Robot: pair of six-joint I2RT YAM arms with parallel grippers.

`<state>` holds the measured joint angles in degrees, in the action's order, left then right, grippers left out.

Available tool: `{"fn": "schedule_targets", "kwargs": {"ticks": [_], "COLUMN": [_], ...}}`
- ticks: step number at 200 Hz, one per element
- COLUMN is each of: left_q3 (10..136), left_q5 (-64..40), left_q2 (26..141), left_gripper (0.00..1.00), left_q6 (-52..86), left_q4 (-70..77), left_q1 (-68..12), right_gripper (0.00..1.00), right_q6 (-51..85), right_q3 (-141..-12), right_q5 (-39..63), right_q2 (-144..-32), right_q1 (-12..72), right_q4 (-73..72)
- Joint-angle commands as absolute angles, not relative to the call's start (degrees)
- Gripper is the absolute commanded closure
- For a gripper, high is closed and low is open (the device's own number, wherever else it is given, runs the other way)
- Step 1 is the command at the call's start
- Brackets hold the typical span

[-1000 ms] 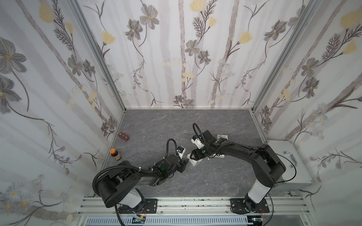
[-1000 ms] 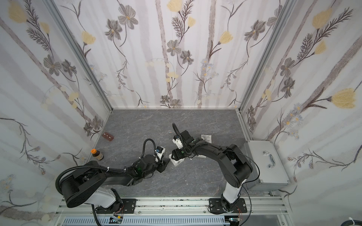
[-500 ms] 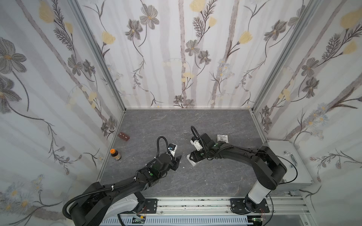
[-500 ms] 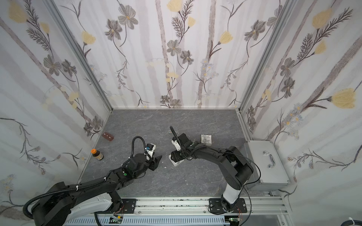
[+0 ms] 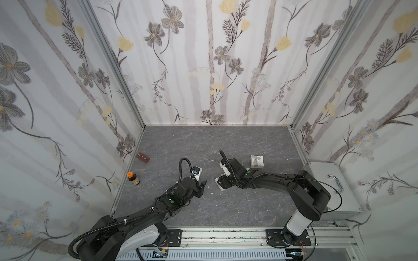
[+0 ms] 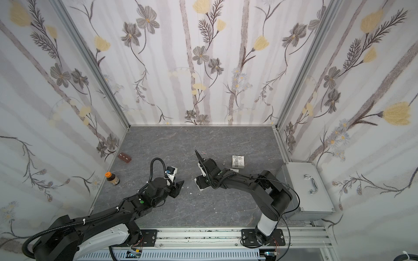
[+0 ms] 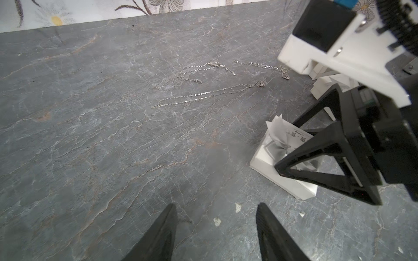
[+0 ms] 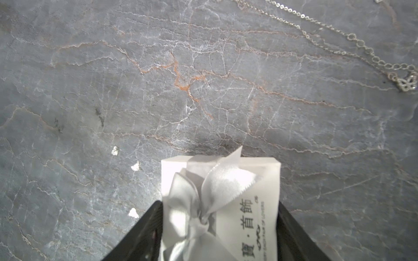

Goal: Take the necklace out of the lift-off lid jewelry box
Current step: Close the lid on the jewelry box, then reset both arms

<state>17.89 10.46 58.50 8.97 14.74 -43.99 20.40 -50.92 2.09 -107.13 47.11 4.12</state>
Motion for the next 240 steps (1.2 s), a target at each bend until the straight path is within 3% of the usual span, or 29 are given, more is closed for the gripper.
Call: {"fn": "schedule_targets", "kwargs": {"ticks": [1, 55, 106, 129, 162, 240], "left_q3": [18.1, 18.3, 18.9, 20.6, 23.0, 25.8], "left_q5": [10.6, 9.6, 8.3, 8.3, 7.7, 4.4], "left_q2": [58.5, 58.6, 59.0, 58.9, 56.7, 52.3], "left_gripper": [0.42, 0.42, 0.41, 0.36, 0.32, 0.3], "left_q6": [9.3, 9.6, 9.7, 9.5, 9.1, 8.5], "left_q4": [14.5, 14.5, 13.7, 11.0, 6.8, 2.2], "left_q1": [-43.5, -42.5, -41.5, -39.7, -34.7, -23.1], "right_gripper": [0.35, 0.19, 0.19, 0.23, 0.43, 0.54], "right_q6": [23.8, 21.2, 19.2, 19.0, 18.7, 19.2], "right_q3": [-48.5, -50.4, -54.3, -53.6, -52.6, -53.1], "right_q5": [-4.9, -5.3, -8.7, -6.6, -3.8, -5.8], "right_q2": [-106.9, -101.2, -99.3, -97.4, -96.7, -103.0], "right_q1": [47.0, 47.1, 47.1, 47.0, 47.0, 48.4], "right_q4": [10.4, 12.4, 18.6, 18.1, 17.2, 17.6]}}
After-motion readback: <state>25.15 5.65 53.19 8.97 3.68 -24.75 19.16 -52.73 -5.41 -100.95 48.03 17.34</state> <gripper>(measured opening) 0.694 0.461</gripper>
